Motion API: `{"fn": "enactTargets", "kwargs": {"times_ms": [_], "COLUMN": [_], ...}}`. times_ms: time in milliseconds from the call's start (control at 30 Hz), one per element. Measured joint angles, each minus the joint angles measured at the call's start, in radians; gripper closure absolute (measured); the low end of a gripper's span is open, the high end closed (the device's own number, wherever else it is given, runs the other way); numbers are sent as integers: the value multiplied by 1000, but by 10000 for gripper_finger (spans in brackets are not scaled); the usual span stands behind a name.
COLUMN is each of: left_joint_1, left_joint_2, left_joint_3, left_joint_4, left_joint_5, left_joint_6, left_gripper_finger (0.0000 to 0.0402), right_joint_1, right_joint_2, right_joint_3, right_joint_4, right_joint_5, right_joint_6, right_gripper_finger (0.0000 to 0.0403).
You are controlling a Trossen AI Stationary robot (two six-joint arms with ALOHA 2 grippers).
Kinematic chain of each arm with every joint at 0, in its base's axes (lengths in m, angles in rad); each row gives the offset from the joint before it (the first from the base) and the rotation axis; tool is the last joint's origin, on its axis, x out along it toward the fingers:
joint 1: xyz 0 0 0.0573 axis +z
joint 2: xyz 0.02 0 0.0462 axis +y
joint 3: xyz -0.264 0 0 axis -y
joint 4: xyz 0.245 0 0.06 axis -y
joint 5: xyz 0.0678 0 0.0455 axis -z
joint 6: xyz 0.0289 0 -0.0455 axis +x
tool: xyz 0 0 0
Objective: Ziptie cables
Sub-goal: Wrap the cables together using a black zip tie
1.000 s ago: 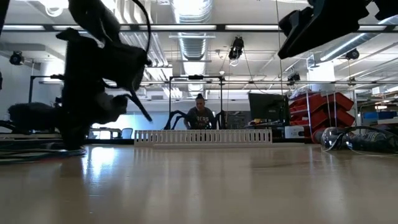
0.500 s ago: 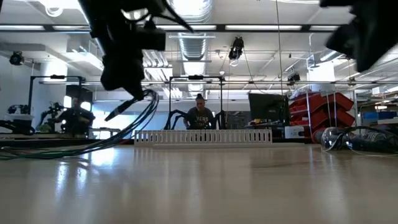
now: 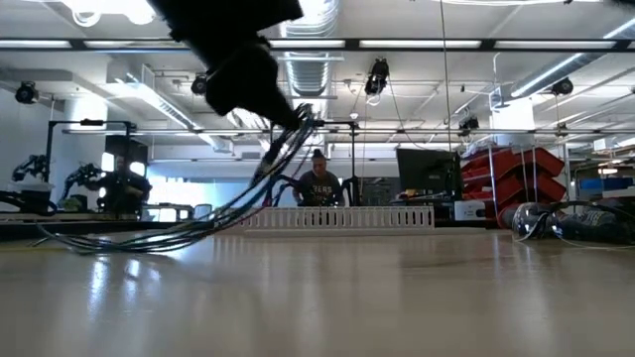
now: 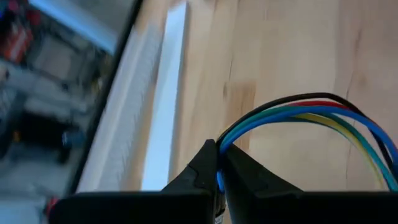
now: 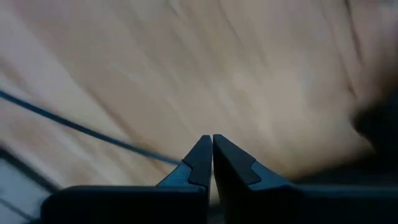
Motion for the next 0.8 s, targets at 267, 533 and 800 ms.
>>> {"fn": "enactTargets", "kwargs": {"times_ms": [267, 533, 800], "left_joint_1": [17, 24, 26], "left_joint_2": [0, 0, 0], "left_joint_3": [0, -3, -3], "left_joint_4": [137, 133, 121], "left_joint_5": [2, 3, 64], "left_joint_6": [170, 192, 186], "left_gripper_finger": [402, 402, 401], "right_joint_1": [-46, -93, -115], "right_joint_2": [76, 161, 253], "right_joint_3": [-27, -95, -126], "right_joint_4": [-100, -15, 55], "right_joint_5": [-266, -335, -397], "right_joint_6": [-97, -190, -246], "right_gripper_finger": [336, 258, 274]}}
